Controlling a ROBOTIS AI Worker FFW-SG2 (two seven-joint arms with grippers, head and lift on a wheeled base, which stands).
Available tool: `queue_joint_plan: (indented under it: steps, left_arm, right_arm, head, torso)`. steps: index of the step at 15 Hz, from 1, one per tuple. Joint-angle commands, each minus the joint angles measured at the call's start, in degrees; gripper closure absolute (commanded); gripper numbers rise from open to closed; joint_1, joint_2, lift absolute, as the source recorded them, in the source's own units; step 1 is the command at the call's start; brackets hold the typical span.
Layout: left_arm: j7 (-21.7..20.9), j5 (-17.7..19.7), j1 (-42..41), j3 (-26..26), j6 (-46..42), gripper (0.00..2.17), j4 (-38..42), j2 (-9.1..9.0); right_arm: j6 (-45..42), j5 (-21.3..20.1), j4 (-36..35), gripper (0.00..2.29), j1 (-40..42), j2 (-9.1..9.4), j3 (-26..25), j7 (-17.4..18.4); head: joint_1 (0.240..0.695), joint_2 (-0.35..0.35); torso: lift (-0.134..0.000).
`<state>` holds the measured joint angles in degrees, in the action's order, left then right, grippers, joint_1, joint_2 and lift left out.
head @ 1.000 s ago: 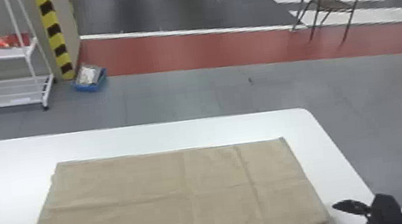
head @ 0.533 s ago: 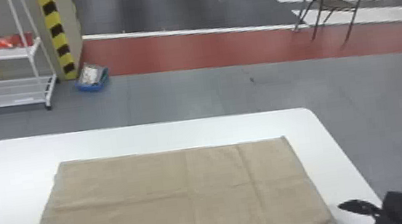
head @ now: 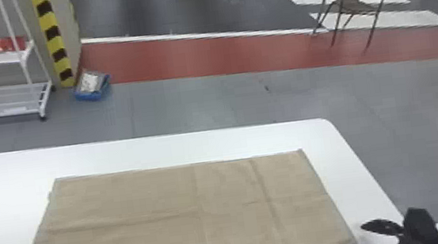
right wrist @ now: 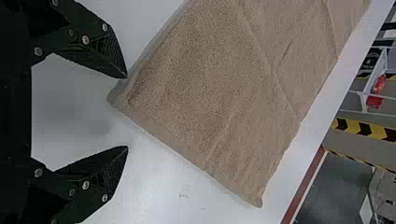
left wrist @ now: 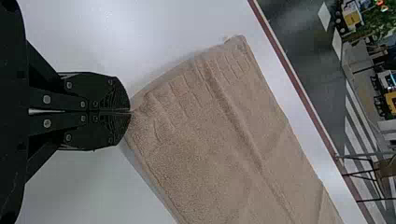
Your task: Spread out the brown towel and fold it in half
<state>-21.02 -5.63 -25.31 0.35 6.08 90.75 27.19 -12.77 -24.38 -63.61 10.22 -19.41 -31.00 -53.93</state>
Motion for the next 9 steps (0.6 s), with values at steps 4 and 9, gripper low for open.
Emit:
queue_joint_plan:
  steps: [4,9]
  left_arm:
    - [-0.2,0.0,0.1,0.0,0.2,1.36,0.0,0.14]
    - [-0.2,0.0,0.0,0.2,1.1,1.36,0.9,0.14]
  right_arm:
    - [3.6,-1.3,1.4,0.6,-1.9,-0.1,2.2,0.2]
    - [5.9,-0.3,-1.4,1.36,-1.0,-0.18,0.8,-2.2]
  head:
    - [0.695,-0.217]
    - [0.695,-0.216]
  torso:
    - [0.0]
    - [0.0]
